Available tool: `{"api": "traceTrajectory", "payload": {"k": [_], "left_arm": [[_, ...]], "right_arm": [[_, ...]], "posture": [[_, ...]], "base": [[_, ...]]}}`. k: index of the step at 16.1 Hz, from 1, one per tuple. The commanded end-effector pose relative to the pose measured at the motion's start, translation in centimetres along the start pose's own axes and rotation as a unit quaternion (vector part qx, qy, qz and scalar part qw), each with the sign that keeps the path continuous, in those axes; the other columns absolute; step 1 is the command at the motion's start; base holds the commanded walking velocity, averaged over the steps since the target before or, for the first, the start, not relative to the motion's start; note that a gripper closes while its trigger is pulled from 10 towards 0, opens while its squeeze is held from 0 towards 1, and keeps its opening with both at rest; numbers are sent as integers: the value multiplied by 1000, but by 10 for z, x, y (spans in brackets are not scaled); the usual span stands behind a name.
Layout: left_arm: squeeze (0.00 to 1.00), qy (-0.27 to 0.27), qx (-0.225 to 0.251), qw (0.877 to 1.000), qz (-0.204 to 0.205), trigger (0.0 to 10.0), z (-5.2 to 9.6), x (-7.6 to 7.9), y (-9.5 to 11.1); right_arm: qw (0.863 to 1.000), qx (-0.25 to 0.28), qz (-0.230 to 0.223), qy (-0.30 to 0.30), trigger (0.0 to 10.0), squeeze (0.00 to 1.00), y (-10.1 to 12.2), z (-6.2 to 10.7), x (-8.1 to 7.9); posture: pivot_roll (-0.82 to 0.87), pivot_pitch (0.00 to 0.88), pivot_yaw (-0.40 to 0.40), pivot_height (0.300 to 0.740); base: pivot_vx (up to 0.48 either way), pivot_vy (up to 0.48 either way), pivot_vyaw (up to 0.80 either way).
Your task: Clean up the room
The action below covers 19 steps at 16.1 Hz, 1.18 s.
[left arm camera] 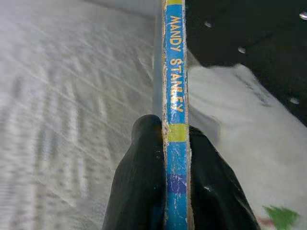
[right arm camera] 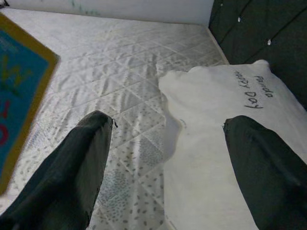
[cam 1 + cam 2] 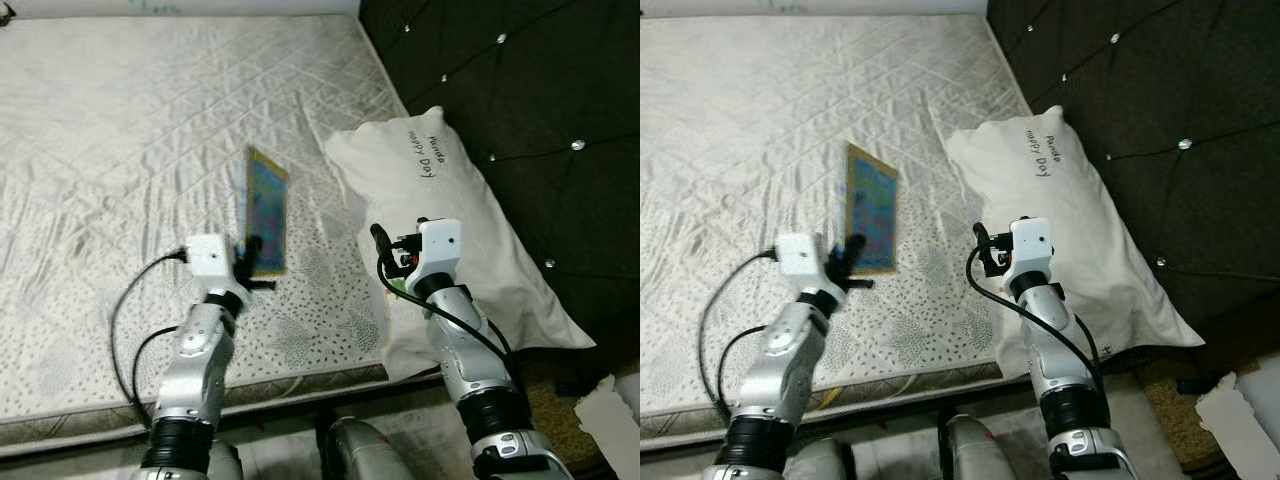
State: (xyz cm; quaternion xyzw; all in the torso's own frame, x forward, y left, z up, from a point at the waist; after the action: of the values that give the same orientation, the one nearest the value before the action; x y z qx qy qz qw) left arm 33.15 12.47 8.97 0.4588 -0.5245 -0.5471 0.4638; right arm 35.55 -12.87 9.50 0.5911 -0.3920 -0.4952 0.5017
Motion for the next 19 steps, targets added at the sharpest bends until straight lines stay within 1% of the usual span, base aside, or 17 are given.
{"api": "traceTrajectory", "payload": {"k": [1, 2, 4, 5, 6, 9, 12, 14, 17, 19], "left_arm": [[0, 14, 17, 1000, -13, 10000, 2, -4, 9], [0, 14, 17, 1000, -7, 10000, 3, -5, 9], [0, 14, 17, 1000, -9, 10000, 4, -9, 8], [0, 24, 12, 1000, -11, 10000, 5, -12, 5], [0, 27, 11, 1000, -13, 10000, 5, -13, 5], [0, 33, 7, 999, -6, 10000, 6, -14, 4], [0, 29, 11, 1000, -7, 10000, 5, -13, 5], [0, 29, 11, 999, -7, 10000, 5, -13, 5], [0, 31, 12, 999, -7, 10000, 4, -12, 5], [0, 33, 13, 999, -5, 10000, 3, -12, 6]], "right_arm": [[1000, -1, -4, -6, 10000, 0, 1, 3, 4], [1000, 0, -4, -6, 10000, 0, 1, 4, 4], [1000, 0, -6, -4, 10000, 0, 1, 4, 3], [1000, -1, -6, -2, 10000, 0, 1, 5, 2], [1000, -1, -6, -1, 10000, 0, 1, 5, 1], [1000, -3, -6, 1, 10000, 0, 1, 6, 1], [1000, -5, -5, 5, 10000, 0, 0, 6, 0], [1000, -6, -4, 5, 10000, 0, 0, 6, 0], [1000, -8, -3, 6, 10000, 0, 0, 6, 0], [1000, -8, -3, 6, 10000, 0, 0, 5, 1]], "posture": [[22, 200, -59, 740], [22, 200, -59, 740], [22, 200, -59, 740], [26, 202, -59, 740], [26, 202, -59, 740], [25, 202, -62, 710], [24, 201, -63, 670], [25, 198, -64, 655], [23, 196, -66, 615], [21, 198, -70, 596]], "base": [[0, 0, 0], [0, 0, 0], [0, 0, 0], [0, 0, 0], [0, 0, 0], [0, 0, 0], [0, 0, 0], [0, 0, 0], [0, 0, 0], [0, 0, 0]]}}
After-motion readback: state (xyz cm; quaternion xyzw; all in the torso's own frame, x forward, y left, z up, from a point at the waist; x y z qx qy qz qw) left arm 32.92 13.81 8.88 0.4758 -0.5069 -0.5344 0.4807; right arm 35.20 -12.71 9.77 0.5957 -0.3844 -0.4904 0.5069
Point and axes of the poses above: a point about 5 cm out from each wrist's last joint towards the gripper, its own z axis pointing back from the gripper into the wrist, its own y axis along the axis of the wrist's last joint, x = y × z, the point moved 4 cm from there along -z, pointing out of the wrist towards the gripper, and after that the axes turned 12 degrees about -z, right-handed, at the moved point
